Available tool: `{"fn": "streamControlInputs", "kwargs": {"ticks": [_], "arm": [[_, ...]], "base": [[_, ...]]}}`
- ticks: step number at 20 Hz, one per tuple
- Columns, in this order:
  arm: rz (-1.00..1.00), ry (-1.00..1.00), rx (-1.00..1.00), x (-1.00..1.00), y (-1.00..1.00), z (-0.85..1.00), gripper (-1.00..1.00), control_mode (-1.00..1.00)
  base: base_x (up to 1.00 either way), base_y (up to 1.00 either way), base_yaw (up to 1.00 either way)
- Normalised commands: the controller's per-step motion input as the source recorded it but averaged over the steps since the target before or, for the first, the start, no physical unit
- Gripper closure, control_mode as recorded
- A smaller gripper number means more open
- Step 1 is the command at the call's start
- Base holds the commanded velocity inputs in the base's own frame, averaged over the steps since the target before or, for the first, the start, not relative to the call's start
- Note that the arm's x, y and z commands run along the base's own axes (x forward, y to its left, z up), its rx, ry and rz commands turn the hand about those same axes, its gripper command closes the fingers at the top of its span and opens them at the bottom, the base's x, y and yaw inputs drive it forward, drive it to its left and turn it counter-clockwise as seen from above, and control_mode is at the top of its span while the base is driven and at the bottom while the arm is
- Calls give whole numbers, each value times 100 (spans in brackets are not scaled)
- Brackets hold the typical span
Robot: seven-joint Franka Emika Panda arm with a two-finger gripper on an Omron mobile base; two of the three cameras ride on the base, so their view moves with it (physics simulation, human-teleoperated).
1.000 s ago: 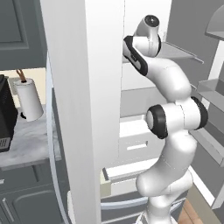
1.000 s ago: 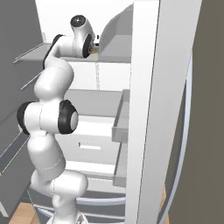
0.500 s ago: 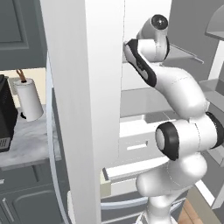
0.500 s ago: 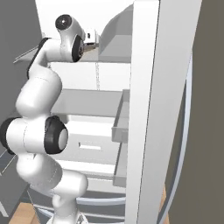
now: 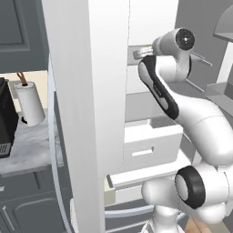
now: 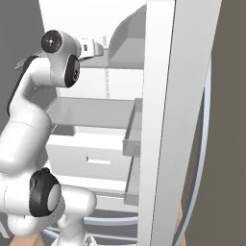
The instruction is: Take the cake and donut from the fridge and place them on the empty tray on the dining counter.
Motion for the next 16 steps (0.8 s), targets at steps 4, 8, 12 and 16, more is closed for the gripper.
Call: {"fn": "streamControlInputs", "kwargs": {"ticks": [4, 8, 12, 16], "arm": [[6, 0, 3, -100, 0, 62, 100, -100], [1, 0, 0, -100, 0, 9, 100, -100], [1, 0, 0, -100, 0, -1, 100, -100], [3, -2, 0, -100, -4, -9, 100, -100]], "base": [[0, 0, 0], [0, 0, 0], [0, 0, 0], [0, 0, 0]]}}
